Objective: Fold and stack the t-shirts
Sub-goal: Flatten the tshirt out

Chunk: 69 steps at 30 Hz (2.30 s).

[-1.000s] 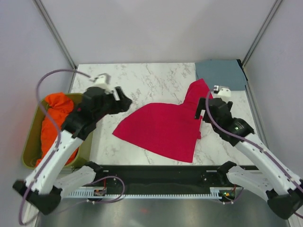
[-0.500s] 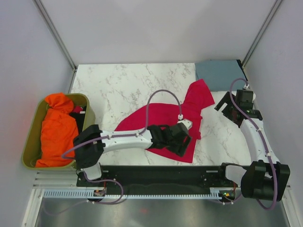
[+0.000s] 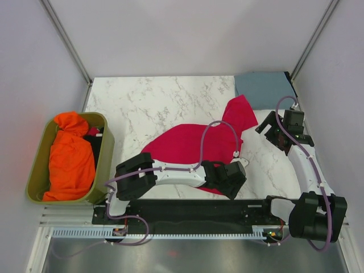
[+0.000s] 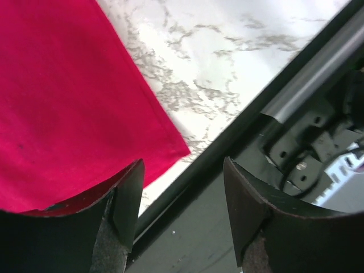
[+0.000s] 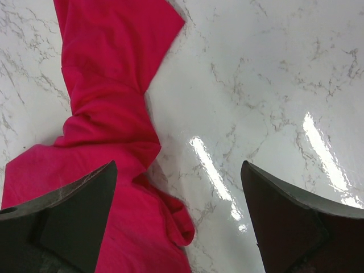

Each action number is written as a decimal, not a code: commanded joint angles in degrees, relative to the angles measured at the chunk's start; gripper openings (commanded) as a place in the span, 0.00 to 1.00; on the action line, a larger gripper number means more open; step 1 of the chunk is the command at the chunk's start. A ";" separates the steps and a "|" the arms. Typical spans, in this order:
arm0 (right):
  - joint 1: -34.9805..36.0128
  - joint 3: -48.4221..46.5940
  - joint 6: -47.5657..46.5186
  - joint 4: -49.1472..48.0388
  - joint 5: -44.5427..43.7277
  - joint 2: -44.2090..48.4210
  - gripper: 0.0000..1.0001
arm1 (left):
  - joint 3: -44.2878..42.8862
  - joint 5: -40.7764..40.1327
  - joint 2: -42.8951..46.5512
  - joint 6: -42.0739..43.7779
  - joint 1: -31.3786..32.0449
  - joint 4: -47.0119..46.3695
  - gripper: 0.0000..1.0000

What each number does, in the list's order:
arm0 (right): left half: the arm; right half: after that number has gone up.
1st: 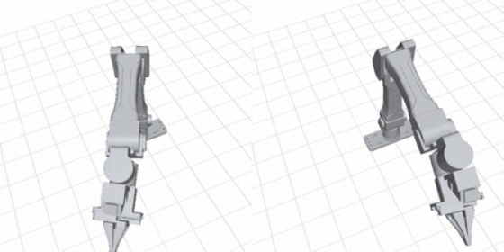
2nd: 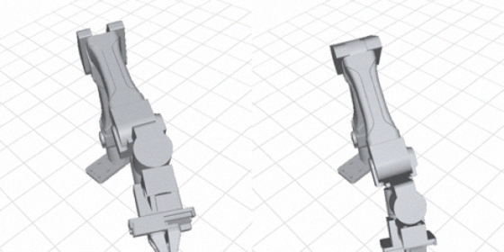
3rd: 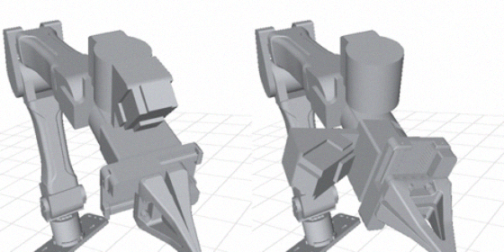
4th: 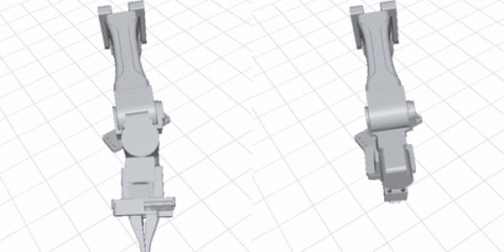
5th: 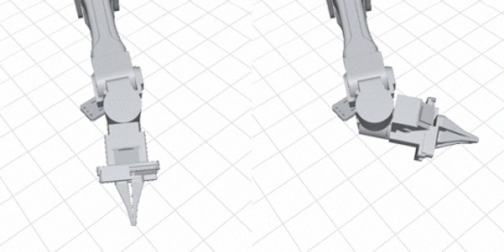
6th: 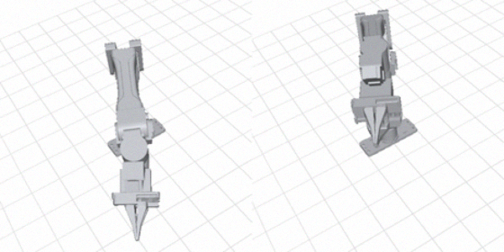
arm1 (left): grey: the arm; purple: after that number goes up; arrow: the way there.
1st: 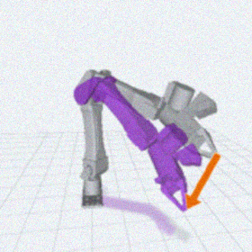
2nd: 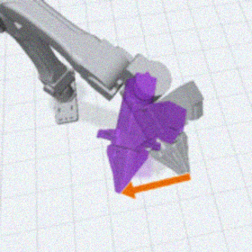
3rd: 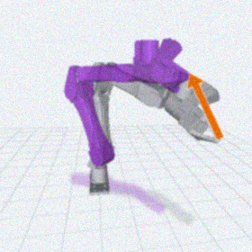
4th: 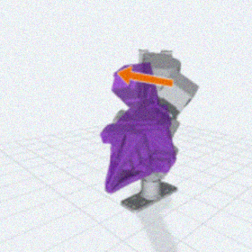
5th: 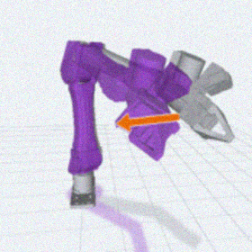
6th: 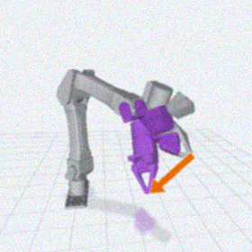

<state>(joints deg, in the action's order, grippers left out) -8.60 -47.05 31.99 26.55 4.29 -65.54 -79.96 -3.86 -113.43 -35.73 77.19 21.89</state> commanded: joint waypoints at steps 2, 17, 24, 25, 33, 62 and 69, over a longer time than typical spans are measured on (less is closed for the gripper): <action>-0.36 0.90 0.18 -2.11 0.45 1.38 0.98 | -1.43 0.61 -2.67 -2.33 0.33 -1.41 0.64; -0.28 3.63 0.71 -4.39 1.58 0.94 0.98 | 7.34 -3.34 1.60 -1.89 -1.33 2.54 0.02; -0.28 7.40 1.93 -8.26 5.63 -0.29 0.98 | 22.56 -10.54 24.81 -3.29 -11.77 12.09 0.02; -0.28 8.10 2.11 -8.96 6.07 -0.47 0.98 | 25.36 -11.51 29.01 -3.39 -12.84 13.08 0.02; 0.08 10.13 2.99 -15.11 8.36 -4.50 0.98 | 34.00 -12.05 42.40 -6.36 -15.58 15.90 0.02; 7.19 -4.99 3.43 -26.63 4.34 -35.63 0.66 | 25.12 -20.14 63.86 2.06 -35.35 33.83 0.02; 7.19 -5.76 0.27 -24.97 -1.04 -35.09 0.68 | 25.56 -19.26 64.03 2.85 -35.88 32.78 0.02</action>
<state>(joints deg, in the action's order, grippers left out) -1.28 -51.20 35.22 -2.13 8.12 -99.37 -54.00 -22.35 -49.69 -35.40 41.93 55.20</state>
